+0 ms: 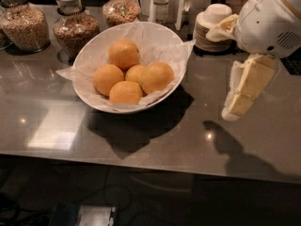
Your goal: Pick orange from white bowl
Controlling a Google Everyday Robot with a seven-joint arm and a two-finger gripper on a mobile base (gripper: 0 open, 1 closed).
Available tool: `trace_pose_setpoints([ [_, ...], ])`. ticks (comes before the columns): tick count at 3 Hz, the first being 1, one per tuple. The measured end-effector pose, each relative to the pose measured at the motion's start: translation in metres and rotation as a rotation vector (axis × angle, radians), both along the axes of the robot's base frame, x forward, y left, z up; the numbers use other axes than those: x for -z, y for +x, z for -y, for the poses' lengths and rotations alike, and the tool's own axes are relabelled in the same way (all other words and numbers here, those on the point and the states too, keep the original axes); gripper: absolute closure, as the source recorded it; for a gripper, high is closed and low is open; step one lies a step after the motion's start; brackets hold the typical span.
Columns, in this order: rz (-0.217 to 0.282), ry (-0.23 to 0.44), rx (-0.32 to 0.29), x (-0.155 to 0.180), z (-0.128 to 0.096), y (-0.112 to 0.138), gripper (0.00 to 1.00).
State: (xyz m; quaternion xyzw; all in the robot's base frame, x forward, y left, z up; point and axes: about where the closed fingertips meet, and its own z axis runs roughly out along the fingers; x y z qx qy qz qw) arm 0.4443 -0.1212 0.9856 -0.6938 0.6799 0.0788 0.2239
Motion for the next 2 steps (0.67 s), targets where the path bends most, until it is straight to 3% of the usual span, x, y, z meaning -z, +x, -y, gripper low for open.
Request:
trace_pose_setpoints([
  [2, 0.055, 0.193, -0.192, -0.041, -0.066, -0.006, 0.0],
])
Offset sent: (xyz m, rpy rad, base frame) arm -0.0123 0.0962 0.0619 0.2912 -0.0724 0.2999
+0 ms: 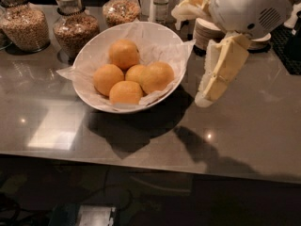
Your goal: Pick orange from white bowl
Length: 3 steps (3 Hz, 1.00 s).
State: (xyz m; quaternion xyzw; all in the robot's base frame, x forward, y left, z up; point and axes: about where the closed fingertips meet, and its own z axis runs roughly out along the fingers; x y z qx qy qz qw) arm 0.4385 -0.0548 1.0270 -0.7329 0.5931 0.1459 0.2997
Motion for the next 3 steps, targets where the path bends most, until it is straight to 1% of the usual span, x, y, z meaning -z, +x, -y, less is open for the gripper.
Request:
trace_pose_setpoints([
  [1, 0.0, 0.0, 0.0, 0.0, 0.0, 0.0, 0.0],
  [2, 0.001, 0.029, -0.015, 0.001, -0.01, 0.01, 0.0],
  [3, -0.009, 0.069, -0.029, 0.002, -0.03, 0.041, 0.0],
])
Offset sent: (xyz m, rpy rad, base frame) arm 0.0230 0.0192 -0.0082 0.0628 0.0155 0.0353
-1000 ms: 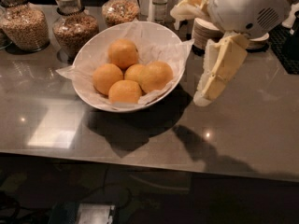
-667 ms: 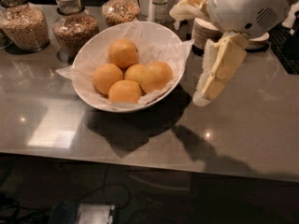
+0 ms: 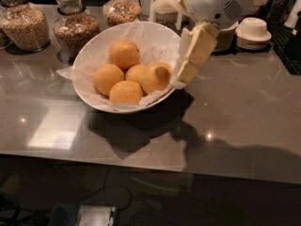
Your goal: Pick orange from white bowl
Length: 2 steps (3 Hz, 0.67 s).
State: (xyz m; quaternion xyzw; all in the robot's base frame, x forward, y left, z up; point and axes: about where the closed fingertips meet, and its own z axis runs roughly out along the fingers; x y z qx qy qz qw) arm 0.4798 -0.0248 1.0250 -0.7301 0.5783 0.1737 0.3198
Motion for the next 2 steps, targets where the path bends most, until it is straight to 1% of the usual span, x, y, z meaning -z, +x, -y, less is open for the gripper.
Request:
trace_pose_setpoints([
  [1, -0.052, -0.044, 0.016, 0.014, -0.015, 0.03, 0.0],
  [2, -0.149, -0.126, 0.081, 0.048, -0.013, 0.051, 0.0],
])
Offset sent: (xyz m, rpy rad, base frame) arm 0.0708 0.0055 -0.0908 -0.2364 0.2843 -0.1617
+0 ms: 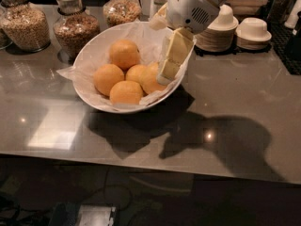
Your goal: Pick orange from white bowl
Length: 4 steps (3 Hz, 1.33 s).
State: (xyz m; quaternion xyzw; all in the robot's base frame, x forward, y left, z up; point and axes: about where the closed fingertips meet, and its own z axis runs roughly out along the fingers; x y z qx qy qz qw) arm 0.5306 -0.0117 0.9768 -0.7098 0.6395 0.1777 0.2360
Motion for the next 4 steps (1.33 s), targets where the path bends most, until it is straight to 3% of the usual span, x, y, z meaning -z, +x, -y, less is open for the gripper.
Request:
trace_pose_setpoints([
  [1, -0.091, -0.065, 0.063, 0.032, 0.002, 0.009, 0.0],
  [2, -0.091, -0.065, 0.064, 0.032, 0.002, 0.01, 0.0],
  [3, -0.104, -0.043, 0.076, 0.036, -0.001, 0.014, 0.0],
  [4, -0.171, 0.032, 0.153, 0.052, -0.002, 0.027, 0.0],
])
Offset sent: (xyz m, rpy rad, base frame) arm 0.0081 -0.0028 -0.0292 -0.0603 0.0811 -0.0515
